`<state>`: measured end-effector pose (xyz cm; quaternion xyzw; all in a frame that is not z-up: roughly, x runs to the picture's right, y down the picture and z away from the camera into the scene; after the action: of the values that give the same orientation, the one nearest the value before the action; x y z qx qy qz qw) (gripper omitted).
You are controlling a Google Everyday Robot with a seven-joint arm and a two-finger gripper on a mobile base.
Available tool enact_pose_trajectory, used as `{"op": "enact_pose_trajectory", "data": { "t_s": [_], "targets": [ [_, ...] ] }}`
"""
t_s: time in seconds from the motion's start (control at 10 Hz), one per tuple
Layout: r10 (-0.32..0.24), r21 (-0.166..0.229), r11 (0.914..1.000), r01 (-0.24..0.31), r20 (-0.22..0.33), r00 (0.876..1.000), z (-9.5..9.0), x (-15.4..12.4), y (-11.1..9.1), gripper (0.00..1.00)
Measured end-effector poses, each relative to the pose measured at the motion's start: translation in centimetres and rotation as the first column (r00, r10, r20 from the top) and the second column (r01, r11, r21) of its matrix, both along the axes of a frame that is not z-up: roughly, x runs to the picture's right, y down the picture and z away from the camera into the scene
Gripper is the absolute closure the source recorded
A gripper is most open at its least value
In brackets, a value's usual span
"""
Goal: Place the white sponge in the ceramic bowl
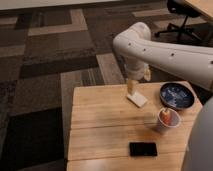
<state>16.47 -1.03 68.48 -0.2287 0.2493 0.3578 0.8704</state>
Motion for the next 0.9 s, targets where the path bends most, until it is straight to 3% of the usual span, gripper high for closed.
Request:
{"op": "enact_pose_trajectory", "data": {
  "t_s": [0.8, 0.9],
  "targets": [
    [-0.002, -0.001, 1.0000, 0.002, 0.000, 1.000, 0.08, -0.05, 0.06, 0.35],
    [0.004, -0.001, 1.0000, -0.004, 0.008, 1.000, 1.01, -0.23, 0.45, 0.35]
  ]
}}
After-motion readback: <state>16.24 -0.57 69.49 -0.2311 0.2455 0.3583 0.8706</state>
